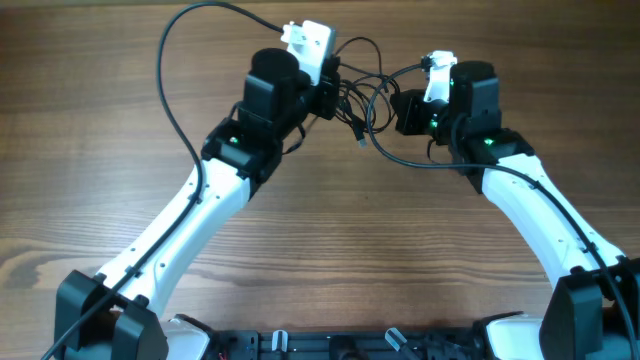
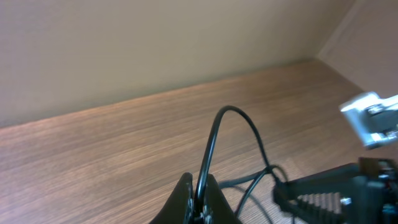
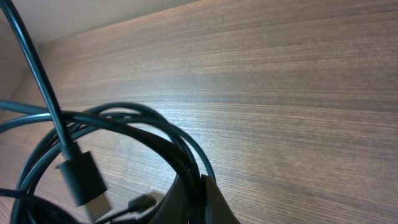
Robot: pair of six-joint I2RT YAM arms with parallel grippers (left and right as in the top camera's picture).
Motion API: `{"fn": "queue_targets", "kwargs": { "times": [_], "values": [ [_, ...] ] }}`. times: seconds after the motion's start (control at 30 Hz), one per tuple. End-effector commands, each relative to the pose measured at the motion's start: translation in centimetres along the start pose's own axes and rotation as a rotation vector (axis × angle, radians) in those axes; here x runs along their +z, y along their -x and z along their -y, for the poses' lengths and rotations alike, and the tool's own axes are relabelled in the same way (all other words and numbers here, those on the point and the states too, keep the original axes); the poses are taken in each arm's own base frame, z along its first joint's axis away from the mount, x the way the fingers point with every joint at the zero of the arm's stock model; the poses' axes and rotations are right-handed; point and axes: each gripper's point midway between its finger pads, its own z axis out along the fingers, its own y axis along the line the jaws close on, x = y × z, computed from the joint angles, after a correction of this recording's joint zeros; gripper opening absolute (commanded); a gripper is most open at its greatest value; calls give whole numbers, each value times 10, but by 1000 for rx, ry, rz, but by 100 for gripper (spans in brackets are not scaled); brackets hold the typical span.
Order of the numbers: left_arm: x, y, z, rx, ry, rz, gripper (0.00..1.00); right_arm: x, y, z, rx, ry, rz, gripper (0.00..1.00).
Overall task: Untangle cables
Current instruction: 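Pull the grippers apart to stretch the cable loops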
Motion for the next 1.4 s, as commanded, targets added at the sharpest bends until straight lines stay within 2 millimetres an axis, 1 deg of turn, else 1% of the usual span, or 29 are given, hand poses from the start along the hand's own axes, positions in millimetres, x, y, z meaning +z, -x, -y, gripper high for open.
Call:
{"fn": "queue_targets", "kwargs": {
  "times": [0.0,0.07,0.1,0.17,0.2,0.3,0.33,0.4,0.5,0.57,0.67,0.9,1.0,1.07,1.2,1.37],
  "values": [
    [-41,51,-52,-11,157,136,4,-9,4,66,96,-217,23,4],
    [-47,54,-64,-7,183,139,4,-13,5,77,116,-237,24,4],
    [-52,55,-75,-5,213,138,4,-17,5,86,132,-254,25,4],
    [-56,54,-89,-15,252,133,4,-22,5,99,157,-281,25,4],
    [-60,52,-101,-25,277,125,4,-26,5,109,173,-301,24,5],
    [-67,49,-126,-38,332,115,4,-35,5,129,193,-361,29,4],
    [-70,50,-135,-16,352,113,4,-39,4,136,201,-384,29,4],
    [-77,52,-148,19,386,113,4,-43,2,144,195,-400,19,4],
    [-85,52,-161,9,419,115,4,-45,-1,149,192,-413,4,4],
    [-88,49,-167,11,433,100,4,-46,-2,150,190,-423,1,4],
    [-92,44,-176,23,472,77,4,-50,-4,158,211,-474,4,4],
    [-117,48,-203,20,554,87,4,-53,-8,163,216,-510,-9,4],
    [-134,53,-217,8,596,105,4,-55,-11,166,216,-531,-20,4],
    [-140,52,-219,3,604,100,4,-55,-12,166,216,-531,-24,4],
    [-139,45,-216,-3,588,70,4,-55,-13,166,219,-531,-24,5],
    [-127,43,-196,-3,471,61,9,-56,-14,165,221,-528,-29,5]
  ]
}}
